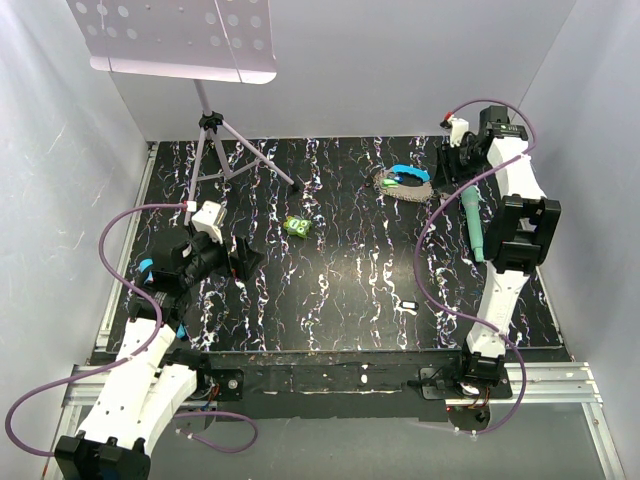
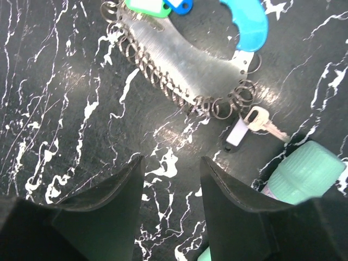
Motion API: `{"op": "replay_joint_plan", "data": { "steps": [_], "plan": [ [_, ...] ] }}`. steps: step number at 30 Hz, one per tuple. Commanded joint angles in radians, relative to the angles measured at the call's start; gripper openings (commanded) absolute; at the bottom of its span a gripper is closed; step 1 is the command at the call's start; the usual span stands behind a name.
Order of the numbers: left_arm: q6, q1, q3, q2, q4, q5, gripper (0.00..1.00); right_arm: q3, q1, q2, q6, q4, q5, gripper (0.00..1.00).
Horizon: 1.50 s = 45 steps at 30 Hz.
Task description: Put the keys on the keyring
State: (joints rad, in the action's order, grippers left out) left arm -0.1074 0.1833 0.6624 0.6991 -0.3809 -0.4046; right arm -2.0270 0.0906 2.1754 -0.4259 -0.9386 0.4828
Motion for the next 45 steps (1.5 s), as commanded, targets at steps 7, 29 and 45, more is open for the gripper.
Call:
{"op": "replay_joint_plan", "data": {
  "steps": [7, 29, 45],
  "plan": [
    [0.015, -0.002, 0.000, 0.011, 0.011, -0.002, 0.98, -0.116, -0.008, 0.103, 0.009, 0.024, -0.055, 0.45],
    [0.020, -0.002, 0.002, 0.040, 0.011, 0.001, 0.98, -0.223, -0.054, 0.250, 0.047, -0.003, -0.085, 0.29],
    [0.021, -0.002, 0.003, 0.037, 0.010, -0.002, 0.98, -0.230, -0.084, 0.268, 0.038, -0.016, -0.156, 0.25]
  ]
}}
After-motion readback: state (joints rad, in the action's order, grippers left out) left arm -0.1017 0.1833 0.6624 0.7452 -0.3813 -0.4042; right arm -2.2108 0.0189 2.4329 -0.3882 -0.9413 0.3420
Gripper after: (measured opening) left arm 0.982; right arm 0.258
